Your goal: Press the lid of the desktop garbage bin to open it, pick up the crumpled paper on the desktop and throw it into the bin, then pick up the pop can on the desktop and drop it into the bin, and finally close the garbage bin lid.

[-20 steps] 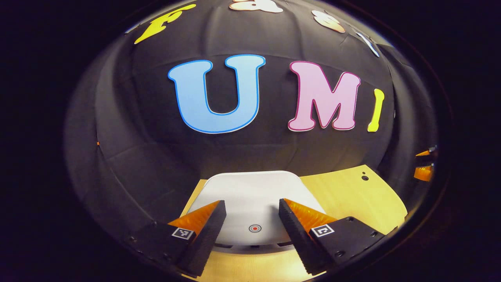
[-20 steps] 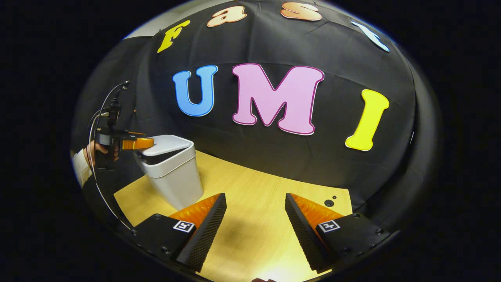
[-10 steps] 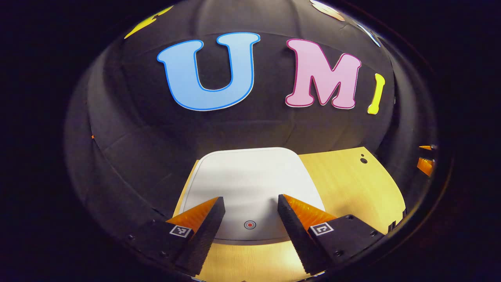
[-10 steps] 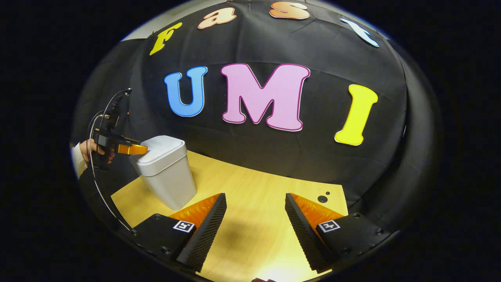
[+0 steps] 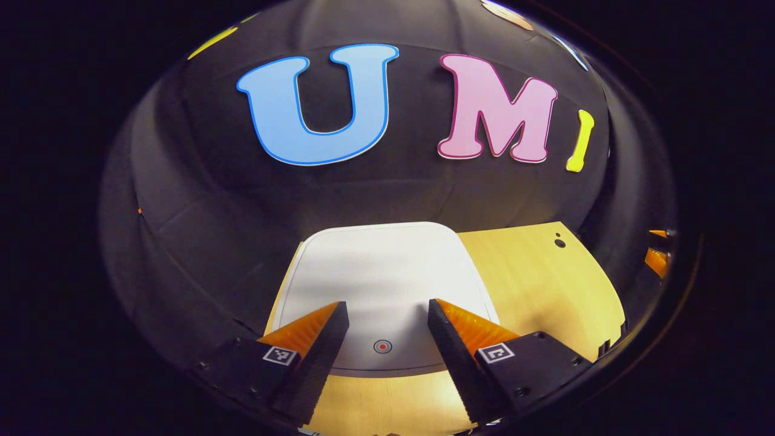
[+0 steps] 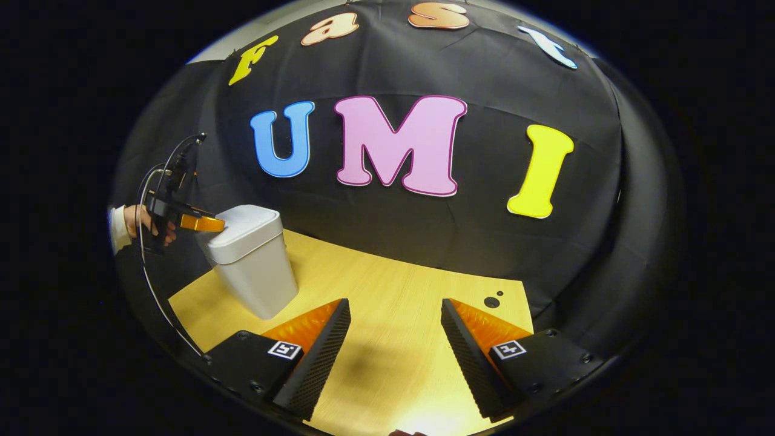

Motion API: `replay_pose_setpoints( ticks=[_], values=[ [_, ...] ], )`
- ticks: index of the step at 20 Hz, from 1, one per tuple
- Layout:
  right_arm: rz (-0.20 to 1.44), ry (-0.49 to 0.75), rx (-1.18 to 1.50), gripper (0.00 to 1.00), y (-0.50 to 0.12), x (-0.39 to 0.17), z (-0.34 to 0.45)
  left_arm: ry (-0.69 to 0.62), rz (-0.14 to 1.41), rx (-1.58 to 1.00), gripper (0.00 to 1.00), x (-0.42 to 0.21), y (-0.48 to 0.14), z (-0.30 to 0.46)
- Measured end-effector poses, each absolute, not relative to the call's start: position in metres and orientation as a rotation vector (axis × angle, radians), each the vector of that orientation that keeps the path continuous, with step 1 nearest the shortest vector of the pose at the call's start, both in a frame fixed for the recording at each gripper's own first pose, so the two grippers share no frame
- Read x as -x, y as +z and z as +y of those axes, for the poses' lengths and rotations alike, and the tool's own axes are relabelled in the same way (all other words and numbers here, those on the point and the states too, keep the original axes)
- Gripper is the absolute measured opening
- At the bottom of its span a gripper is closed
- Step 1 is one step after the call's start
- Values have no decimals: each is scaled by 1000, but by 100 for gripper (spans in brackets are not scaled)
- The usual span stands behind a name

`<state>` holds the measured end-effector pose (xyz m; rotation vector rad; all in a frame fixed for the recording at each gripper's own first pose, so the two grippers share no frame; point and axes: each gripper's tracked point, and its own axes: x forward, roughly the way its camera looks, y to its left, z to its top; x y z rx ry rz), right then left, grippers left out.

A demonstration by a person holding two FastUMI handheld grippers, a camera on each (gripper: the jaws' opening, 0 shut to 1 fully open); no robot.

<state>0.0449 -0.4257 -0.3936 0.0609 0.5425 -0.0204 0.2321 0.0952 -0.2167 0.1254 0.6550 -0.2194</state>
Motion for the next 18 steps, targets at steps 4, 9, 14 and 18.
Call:
replay_pose_setpoints(
  ticks=[4, 9, 14, 18],
  values=[
    [514, -11, -48, 98, -376, -42, -416, -183, 555, -169, 97, -234, -203, 96],
    [449, -13, -49, 98, -347, -23, -384, -185, 394, -140, 96, -213, -142, 90],
    [393, -32, -93, 98, -317, -1, -346, -207, 227, -134, 96, -168, -80, 78],
    [340, -92, -65, 98, -287, 16, -326, -219, 128, -72, 95, -112, -49, 67]
  ],
)
